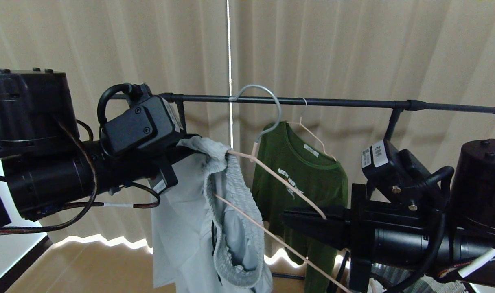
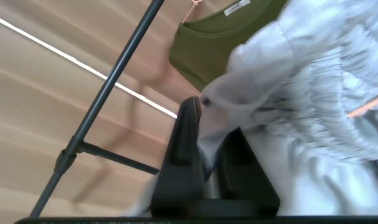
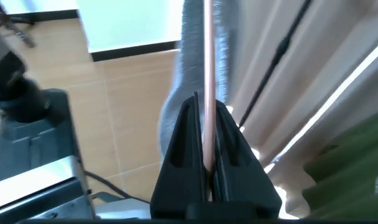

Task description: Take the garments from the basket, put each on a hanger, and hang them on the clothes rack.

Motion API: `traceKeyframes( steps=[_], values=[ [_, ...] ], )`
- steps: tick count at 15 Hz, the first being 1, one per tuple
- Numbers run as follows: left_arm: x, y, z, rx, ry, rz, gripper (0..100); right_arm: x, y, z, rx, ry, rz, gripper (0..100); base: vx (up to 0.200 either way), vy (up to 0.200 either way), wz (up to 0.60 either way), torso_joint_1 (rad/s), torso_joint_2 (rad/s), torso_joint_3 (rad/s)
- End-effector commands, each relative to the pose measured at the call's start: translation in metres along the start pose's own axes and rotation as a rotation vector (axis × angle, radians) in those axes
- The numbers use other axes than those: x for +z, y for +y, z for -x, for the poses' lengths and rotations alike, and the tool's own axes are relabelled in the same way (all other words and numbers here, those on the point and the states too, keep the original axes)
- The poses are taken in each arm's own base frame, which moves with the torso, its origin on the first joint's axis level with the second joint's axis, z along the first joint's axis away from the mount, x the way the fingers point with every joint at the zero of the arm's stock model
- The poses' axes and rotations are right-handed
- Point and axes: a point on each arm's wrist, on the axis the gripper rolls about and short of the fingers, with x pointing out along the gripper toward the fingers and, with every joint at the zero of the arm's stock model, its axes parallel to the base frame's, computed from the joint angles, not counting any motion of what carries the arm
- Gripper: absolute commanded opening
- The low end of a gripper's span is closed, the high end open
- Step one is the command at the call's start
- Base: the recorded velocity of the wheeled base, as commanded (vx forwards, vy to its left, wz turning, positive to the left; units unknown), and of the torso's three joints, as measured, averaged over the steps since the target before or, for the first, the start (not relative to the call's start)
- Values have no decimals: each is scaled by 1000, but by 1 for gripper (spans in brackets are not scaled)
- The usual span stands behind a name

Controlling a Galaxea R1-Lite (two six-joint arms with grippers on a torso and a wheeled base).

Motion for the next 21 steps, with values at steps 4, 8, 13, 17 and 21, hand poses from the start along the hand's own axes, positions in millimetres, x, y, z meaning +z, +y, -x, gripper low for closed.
traceKeyframes(
  steps=[4, 8, 13, 17, 21],
  values=[
    [-1, -1, -2, -2, 7, 2, 0, 1, 0, 0, 1, -6, 1, 0, 0, 0, 0, 0, 0, 0],
    [-3, 1, -1, 9, 17, 8, 0, 1, 1, 2, -3, -4, 17, 100, 0, 0, 0, 0, 0, 0],
    [-12, 2, 0, 118, 165, 24, 0, 0, -6, 7, -75, -5, 12, 100, 0, 0, 0, 0, 0, 0],
    [-9, -1, -6, 338, 335, 247, 0, -9, -13, 6, -164, 36, 38, 100, 0, 0, 0, 0, 0, 0],
    [-1, -1, -12, 438, 330, 438, 0, -19, -16, -3, -194, 74, 31, 100, 0, 0, 0, 0, 0, 0]
  ],
)
